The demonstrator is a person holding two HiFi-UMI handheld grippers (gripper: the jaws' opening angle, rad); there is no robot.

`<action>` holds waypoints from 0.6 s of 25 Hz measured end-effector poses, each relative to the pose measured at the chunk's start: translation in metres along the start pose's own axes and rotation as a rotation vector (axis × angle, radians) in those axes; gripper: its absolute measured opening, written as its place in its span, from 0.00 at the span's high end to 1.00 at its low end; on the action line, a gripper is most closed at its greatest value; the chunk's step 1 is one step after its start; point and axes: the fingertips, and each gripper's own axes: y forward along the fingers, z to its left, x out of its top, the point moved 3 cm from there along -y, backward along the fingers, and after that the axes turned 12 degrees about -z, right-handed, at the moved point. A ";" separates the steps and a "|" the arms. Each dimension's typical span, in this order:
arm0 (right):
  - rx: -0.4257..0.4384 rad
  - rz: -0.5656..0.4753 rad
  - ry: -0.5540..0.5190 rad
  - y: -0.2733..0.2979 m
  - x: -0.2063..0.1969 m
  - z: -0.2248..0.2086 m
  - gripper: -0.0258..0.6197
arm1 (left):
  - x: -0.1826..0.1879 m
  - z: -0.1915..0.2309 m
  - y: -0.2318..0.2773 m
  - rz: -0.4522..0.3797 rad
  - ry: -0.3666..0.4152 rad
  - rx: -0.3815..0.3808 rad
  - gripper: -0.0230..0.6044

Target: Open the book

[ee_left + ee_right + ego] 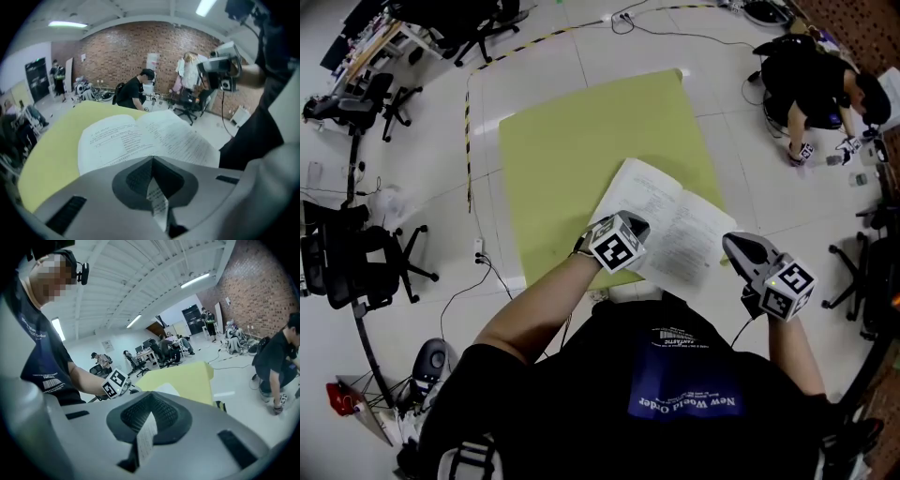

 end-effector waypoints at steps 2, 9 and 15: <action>0.001 0.002 0.000 0.001 -0.001 0.000 0.98 | -0.004 -0.002 0.006 0.073 0.144 0.034 0.95; 0.009 -0.009 0.036 0.002 -0.001 0.003 0.98 | 0.022 -0.042 0.030 0.033 0.559 -0.053 0.95; 0.001 -0.037 0.054 0.001 0.005 0.001 0.98 | -0.010 -0.009 0.040 0.248 0.590 0.035 0.95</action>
